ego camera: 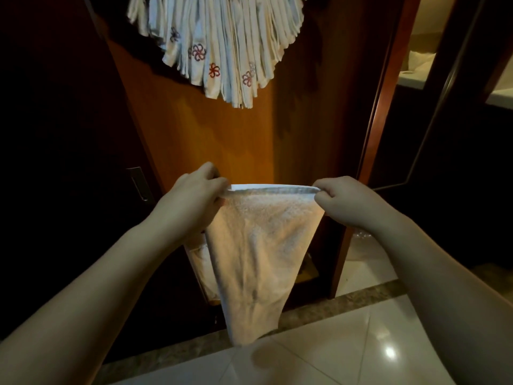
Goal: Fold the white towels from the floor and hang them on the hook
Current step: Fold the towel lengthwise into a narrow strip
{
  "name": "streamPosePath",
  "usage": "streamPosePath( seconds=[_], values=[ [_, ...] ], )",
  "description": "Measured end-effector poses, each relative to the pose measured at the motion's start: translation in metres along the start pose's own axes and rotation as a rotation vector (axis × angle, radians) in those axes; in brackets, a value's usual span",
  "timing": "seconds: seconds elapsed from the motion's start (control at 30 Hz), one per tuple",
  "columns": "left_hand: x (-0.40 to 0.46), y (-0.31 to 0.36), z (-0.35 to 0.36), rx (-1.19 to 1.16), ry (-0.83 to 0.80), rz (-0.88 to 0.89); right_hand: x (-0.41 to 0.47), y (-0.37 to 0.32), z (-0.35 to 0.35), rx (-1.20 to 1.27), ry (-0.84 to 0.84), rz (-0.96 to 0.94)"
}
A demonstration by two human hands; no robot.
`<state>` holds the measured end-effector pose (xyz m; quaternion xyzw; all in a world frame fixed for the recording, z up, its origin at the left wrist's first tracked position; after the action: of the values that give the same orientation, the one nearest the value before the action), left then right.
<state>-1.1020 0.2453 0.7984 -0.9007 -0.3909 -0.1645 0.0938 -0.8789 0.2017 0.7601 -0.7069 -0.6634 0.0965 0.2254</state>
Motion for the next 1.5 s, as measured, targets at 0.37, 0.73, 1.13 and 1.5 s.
streamPosePath(
  seconds=[0.37,0.73,1.13,1.5],
  values=[
    [0.010,-0.041,0.026,-0.145,-0.075,-0.249,0.006,0.001,-0.001,0.065,0.068,-0.029],
    [-0.013,-0.045,0.028,-1.575,0.245,-0.337,-0.004,0.015,-0.033,0.537,0.240,0.042],
    [-0.004,-0.024,-0.003,-1.546,0.373,-0.376,-0.022,0.009,0.064,1.668,-0.395,0.105],
    [-0.042,-0.040,-0.059,-1.134,0.472,-0.146,-0.024,-0.017,0.041,1.724,-0.468,0.016]
  ],
)
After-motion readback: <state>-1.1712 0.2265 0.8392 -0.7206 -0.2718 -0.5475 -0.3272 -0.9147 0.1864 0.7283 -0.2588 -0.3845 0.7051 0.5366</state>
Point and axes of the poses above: each hand's wrist, its own x-axis towards the middle knuckle, its own z-axis out of the palm, y = z × x, the point moved 10 cm from there along x, towards the middle knuckle, and after that the axes turned 5 degrees about z, right-handed, at the moved point
